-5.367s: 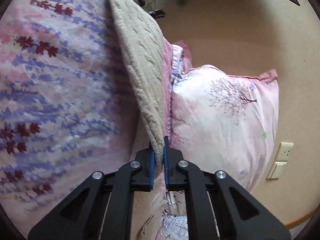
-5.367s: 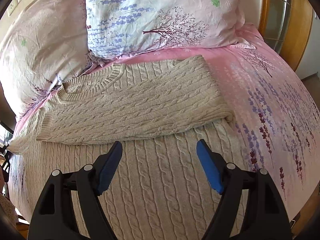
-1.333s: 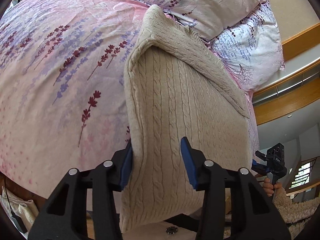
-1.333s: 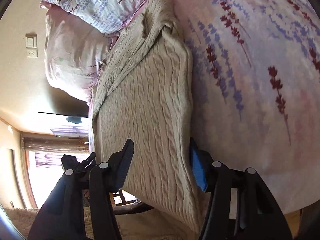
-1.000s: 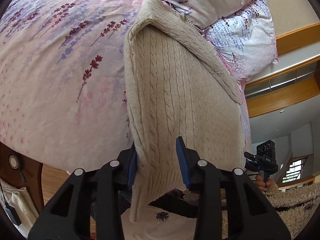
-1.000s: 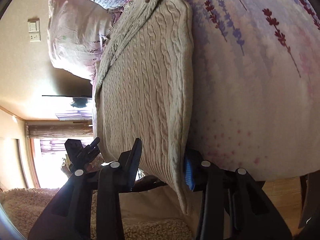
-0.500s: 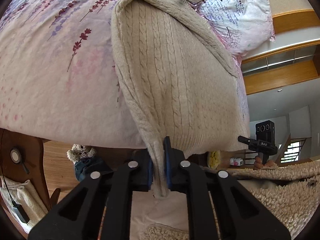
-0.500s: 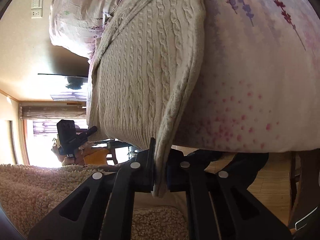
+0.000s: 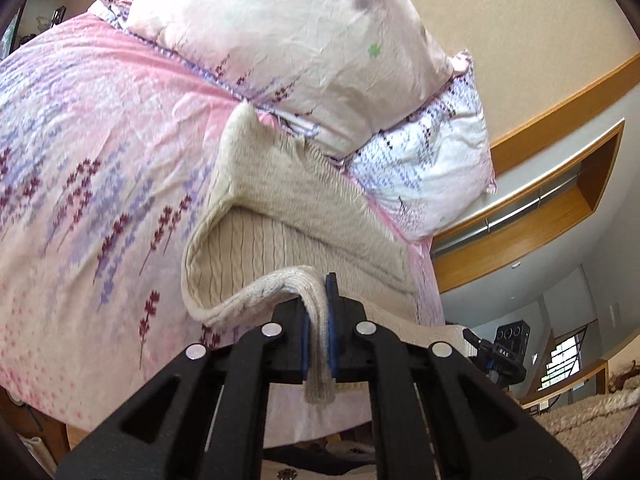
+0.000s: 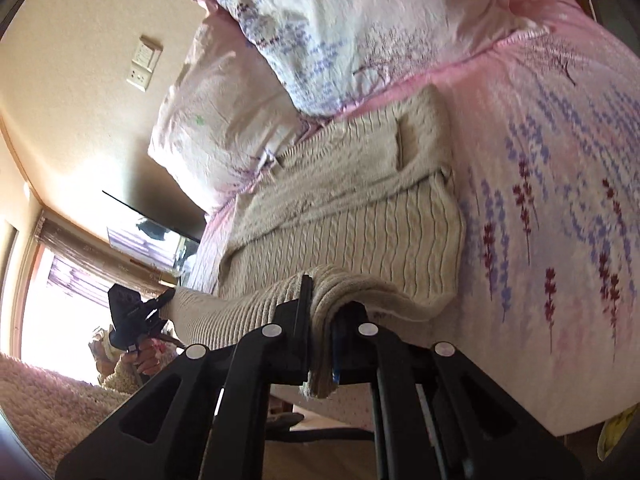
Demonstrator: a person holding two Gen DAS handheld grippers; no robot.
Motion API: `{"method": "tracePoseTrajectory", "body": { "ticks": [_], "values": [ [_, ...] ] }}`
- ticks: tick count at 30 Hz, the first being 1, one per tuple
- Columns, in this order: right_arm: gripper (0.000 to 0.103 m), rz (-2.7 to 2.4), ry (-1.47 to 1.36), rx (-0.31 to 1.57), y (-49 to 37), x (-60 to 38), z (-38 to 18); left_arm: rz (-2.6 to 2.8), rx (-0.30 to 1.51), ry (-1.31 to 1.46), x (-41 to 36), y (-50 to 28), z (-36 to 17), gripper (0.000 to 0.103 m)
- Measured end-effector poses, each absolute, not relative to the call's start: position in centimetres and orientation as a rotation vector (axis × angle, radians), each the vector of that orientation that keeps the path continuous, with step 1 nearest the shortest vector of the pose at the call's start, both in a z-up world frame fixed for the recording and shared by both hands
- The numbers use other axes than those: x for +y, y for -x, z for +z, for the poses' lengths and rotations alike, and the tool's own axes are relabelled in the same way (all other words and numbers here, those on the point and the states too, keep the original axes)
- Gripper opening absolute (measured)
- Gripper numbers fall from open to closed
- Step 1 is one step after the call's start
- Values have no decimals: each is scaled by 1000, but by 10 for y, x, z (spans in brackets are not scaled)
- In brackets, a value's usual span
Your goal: Fold small clothes
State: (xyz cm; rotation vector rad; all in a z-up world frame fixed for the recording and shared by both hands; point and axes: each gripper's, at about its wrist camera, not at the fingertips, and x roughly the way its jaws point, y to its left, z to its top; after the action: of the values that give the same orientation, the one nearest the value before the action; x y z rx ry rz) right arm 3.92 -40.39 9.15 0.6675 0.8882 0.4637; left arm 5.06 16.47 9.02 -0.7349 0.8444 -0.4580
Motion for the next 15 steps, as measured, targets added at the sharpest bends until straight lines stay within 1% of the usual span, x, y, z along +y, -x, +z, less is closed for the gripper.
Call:
{"method": "tracePoseTrajectory", "body": {
  "ticks": [4, 15],
  "values": [
    [7, 457, -673, 794, -54, -403, 105, -447, 769, 745, 164, -77, 110, 6],
    [7, 447, -694, 688, -94, -409, 115, -460, 694, 700, 149, -139, 137, 6]
  ]
}}
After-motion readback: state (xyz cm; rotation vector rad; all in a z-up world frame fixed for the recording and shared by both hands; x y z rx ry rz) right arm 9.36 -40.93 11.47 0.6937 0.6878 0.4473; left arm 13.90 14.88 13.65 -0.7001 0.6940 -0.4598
